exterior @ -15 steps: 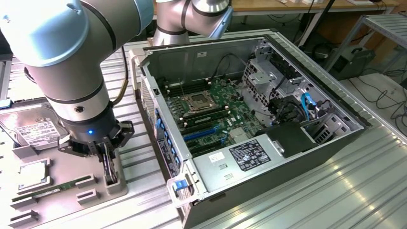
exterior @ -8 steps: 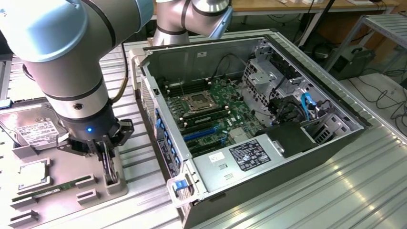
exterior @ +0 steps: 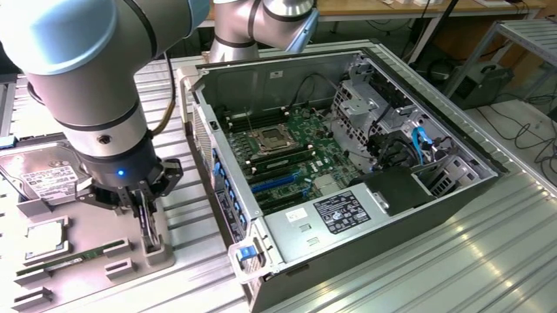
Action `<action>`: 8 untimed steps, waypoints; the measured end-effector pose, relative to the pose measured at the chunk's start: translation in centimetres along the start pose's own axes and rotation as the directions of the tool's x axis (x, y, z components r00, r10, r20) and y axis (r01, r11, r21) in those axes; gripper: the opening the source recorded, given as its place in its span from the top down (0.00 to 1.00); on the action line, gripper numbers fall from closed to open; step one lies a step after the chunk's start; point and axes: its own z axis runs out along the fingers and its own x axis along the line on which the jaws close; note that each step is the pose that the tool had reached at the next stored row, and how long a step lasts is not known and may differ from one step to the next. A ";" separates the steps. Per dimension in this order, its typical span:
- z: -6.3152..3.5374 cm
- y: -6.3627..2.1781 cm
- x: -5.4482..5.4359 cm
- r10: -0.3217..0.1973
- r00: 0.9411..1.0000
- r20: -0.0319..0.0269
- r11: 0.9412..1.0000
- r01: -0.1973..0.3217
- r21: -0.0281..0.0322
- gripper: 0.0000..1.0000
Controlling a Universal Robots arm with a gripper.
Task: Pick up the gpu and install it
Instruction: 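Pick up the gpu and move the gpu toward the slot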
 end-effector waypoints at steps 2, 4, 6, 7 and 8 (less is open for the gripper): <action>-0.20 0.01 0.0 0.000 1.000 0.000 1.000 0.000 0.000 0.73; -0.40 0.02 0.0 0.000 1.000 0.000 1.000 0.000 0.000 0.73; -0.69 0.03 0.0 0.000 1.000 0.000 1.000 0.000 0.000 0.73; -0.80 0.03 0.0 0.000 1.000 0.000 1.000 0.000 0.000 0.73; -0.97 0.04 0.0 0.000 1.000 0.000 1.000 0.000 0.000 0.73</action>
